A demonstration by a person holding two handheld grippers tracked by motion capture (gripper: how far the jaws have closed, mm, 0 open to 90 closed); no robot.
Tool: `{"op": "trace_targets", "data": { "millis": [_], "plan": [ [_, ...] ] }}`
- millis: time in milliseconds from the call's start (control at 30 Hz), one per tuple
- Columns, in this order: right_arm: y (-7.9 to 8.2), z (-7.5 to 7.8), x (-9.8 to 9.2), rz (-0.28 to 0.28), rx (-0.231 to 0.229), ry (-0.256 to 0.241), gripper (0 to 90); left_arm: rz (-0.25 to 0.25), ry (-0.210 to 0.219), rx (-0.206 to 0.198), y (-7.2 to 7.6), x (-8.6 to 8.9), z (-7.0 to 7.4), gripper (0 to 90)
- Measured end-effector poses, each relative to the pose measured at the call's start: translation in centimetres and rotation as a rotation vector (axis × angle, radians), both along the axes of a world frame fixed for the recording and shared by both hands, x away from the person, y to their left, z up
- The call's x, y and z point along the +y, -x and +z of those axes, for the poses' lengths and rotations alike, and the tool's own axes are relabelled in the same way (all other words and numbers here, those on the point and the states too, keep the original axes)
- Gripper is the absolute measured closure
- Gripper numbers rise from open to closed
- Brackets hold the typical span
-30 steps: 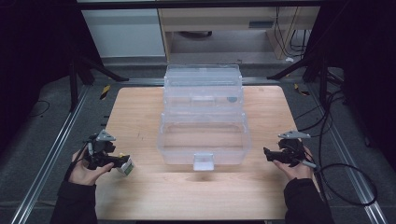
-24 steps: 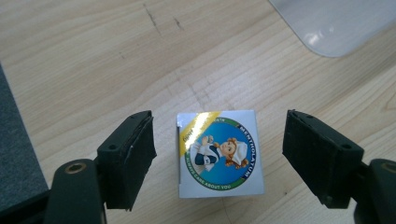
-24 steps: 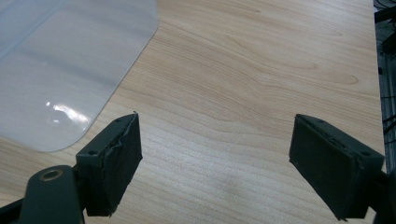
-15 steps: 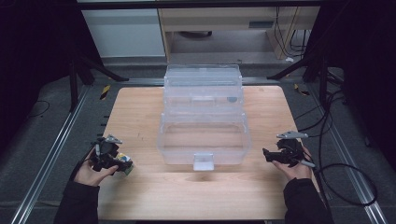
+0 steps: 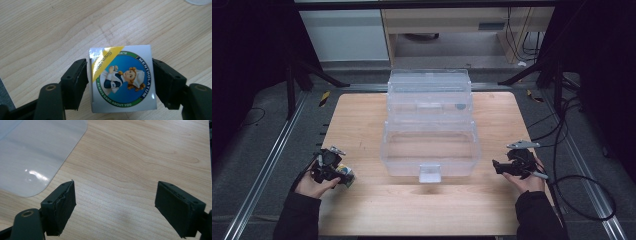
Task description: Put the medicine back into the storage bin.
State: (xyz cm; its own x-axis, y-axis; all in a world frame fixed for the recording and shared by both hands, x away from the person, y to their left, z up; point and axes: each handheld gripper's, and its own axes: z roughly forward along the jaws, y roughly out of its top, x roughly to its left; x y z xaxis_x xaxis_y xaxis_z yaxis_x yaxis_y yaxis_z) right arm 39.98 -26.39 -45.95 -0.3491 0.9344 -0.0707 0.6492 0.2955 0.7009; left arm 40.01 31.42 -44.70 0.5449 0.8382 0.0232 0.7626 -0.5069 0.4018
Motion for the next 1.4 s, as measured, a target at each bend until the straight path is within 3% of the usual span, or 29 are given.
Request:
{"op": "trace_targets", "data": {
  "millis": [300,567,700,933,1100,1267,1400],
  "plan": [
    [0.0,0.0,0.0,0.001,0.004,0.002,17.1,-0.001,0.016,0.055,-0.4,0.2,-0.7,40.6],
    [-0.1,-0.1,0.0,0.003,0.005,0.011,17.1,0.007,0.000,0.060,-0.4,0.0,-0.5,44.6],
    [-0.1,-0.1,0.0,0.004,0.005,0.008,17.1,0.000,0.000,0.047,-0.2,-0.2,0.2,44.6],
    [0.0,0.1,-0.1,-0.002,0.004,0.001,17.2,-0.004,0.064,0.008,0.4,-0.4,2.3,44.6],
    [0.0,0.2,-0.2,-0.004,-0.005,-0.019,17.7,-0.012,0.071,-0.019,0.6,-0.5,3.4,44.6],
    [0.0,0.3,-0.1,-0.004,-0.004,-0.021,17.7,-0.030,0.102,-0.065,0.5,-1.1,5.4,44.6],
    [0.0,0.3,-0.1,-0.007,-0.004,-0.022,17.6,-0.048,0.127,-0.079,0.4,-1.5,6.4,44.6]
  ]
}}
